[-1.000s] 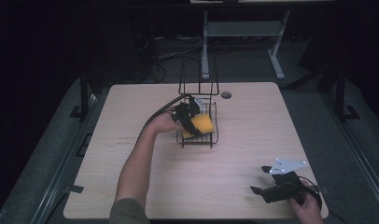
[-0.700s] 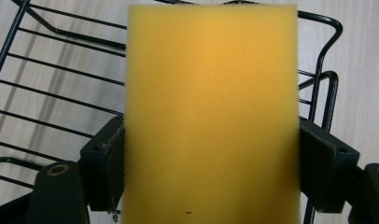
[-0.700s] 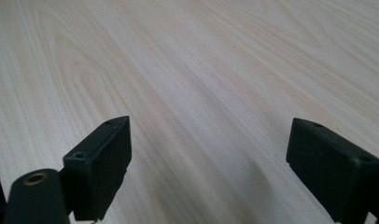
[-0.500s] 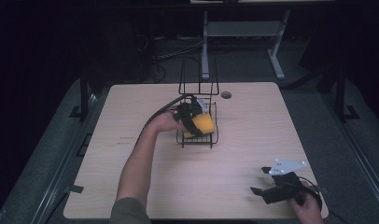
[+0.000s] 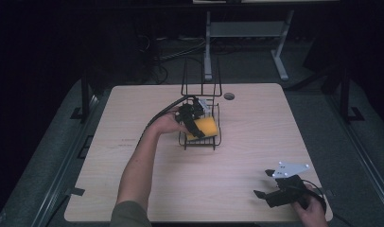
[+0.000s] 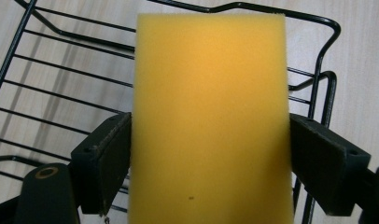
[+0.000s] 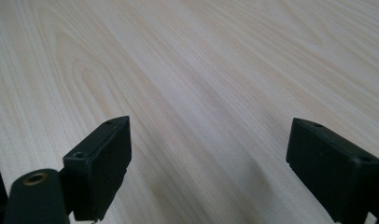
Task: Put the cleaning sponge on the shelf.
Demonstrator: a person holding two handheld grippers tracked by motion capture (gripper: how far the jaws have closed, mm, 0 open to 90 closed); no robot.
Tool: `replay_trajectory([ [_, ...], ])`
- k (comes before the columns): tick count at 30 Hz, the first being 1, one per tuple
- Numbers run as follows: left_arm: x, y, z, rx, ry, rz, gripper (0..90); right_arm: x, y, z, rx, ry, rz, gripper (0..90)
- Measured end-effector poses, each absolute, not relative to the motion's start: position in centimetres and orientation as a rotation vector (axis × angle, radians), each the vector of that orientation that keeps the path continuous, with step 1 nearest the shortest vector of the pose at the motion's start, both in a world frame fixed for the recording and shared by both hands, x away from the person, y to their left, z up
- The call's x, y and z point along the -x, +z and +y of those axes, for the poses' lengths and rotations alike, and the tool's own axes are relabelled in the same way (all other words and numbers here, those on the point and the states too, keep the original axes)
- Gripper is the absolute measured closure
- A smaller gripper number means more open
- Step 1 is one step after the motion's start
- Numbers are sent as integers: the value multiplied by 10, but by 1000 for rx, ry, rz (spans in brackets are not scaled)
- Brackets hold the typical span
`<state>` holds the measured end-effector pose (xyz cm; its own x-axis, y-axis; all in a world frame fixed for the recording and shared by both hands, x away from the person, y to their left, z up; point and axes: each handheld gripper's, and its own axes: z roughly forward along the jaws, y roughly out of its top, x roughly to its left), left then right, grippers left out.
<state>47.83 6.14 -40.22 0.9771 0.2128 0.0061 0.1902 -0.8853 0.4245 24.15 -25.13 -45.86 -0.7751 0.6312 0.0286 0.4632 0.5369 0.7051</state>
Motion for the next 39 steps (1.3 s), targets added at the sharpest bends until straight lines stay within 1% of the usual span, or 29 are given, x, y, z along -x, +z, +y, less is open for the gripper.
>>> replay_trajectory([
  [8,-476,-396,71,-2655,105,301,175,-242,-459,-250,-919,1064,2553,138],
  [33,-459,-383,87,-2661,161,300,175,-241,-458,-245,-901,1062,2568,138],
  [39,-449,-380,94,-2670,188,270,176,-241,-458,-242,-895,1064,2574,138],
])
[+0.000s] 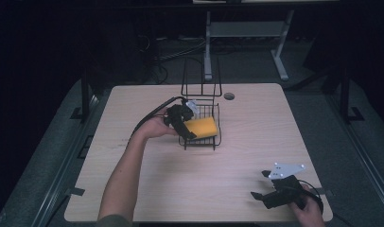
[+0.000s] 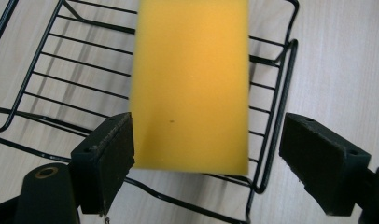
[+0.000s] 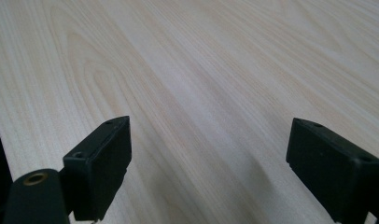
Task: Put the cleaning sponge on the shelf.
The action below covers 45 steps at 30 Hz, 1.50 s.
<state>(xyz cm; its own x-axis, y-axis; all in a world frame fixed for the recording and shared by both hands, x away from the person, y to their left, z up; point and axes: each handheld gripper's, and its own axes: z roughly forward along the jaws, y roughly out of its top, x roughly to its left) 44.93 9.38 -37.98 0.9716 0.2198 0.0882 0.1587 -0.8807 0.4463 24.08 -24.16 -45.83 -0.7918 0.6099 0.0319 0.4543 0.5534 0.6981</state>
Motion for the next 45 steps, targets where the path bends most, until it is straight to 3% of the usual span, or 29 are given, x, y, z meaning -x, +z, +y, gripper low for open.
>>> replay_trajectory([
  [22,-412,-369,104,-2659,220,198,176,-241,-456,-246,-906,1076,2542,138],
  [45,-379,-382,134,-2640,204,244,175,-240,-456,-246,-909,1063,2548,138],
])
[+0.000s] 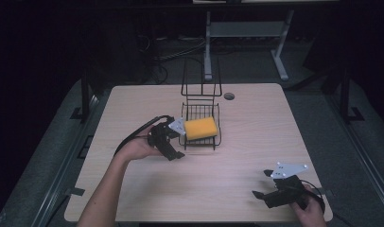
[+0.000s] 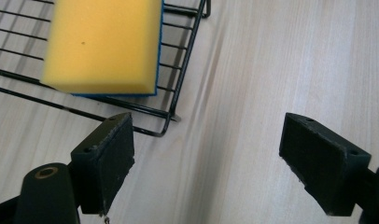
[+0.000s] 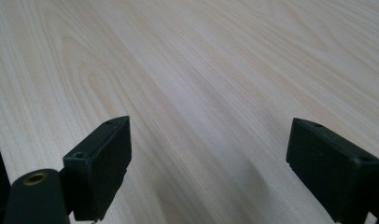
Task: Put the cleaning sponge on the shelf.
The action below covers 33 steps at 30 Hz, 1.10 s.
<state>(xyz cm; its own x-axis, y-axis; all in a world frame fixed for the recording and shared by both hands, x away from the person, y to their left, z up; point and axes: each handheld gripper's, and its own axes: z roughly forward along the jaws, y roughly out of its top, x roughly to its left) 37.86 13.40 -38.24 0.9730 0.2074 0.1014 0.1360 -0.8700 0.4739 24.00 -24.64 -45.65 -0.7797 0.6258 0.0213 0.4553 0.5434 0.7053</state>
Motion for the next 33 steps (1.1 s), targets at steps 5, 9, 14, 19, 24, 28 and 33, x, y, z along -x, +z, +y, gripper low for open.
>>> replay_trajectory([
  [5,-373,-385,137,-2631,197,245,175,-240,-457,-245,-901,1061,2555,138],
  [9,-370,-386,138,-2640,199,252,175,-240,-457,-245,-901,1059,2557,138],
  [14,-364,-383,137,-2639,215,229,175,-240,-458,-246,-908,1052,2559,138],
  [19,-358,-382,140,-2616,220,234,175,-239,-458,-247,-911,1056,2554,138],
  [24,-353,-388,145,-2619,220,247,175,-240,-458,-247,-904,1047,2558,138],
  [28,-351,-391,150,-2607,207,265,175,-240,-458,-247,-902,1044,2560,138],
  [33,-345,-394,155,-2603,204,279,175,-240,-458,-247,-909,1042,2562,138],
])
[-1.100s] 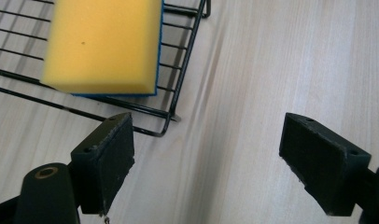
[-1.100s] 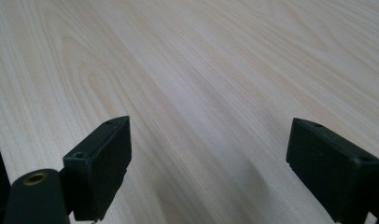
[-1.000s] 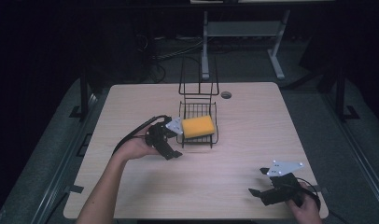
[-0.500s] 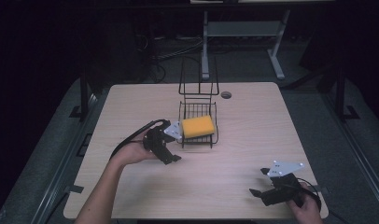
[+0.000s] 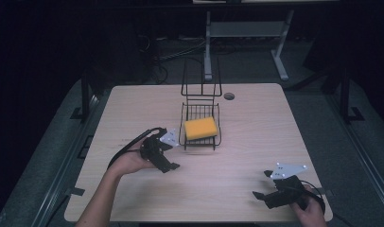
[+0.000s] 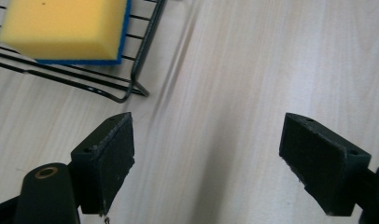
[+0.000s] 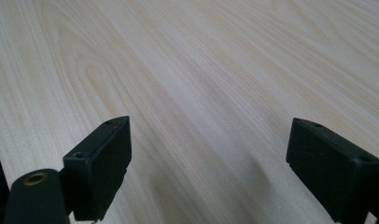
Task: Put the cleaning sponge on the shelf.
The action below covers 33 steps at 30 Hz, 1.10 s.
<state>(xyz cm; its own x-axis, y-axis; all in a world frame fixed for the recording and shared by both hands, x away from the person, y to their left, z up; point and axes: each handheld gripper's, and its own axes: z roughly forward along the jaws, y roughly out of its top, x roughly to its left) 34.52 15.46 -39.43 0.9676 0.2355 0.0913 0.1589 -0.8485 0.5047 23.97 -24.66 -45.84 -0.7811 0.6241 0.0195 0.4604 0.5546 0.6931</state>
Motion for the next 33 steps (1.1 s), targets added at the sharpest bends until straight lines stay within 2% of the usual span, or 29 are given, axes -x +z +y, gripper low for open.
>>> replay_trajectory([
  [33,-300,-402,179,-2536,230,328,175,-239,-461,-243,-897,1019,2573,138],
])
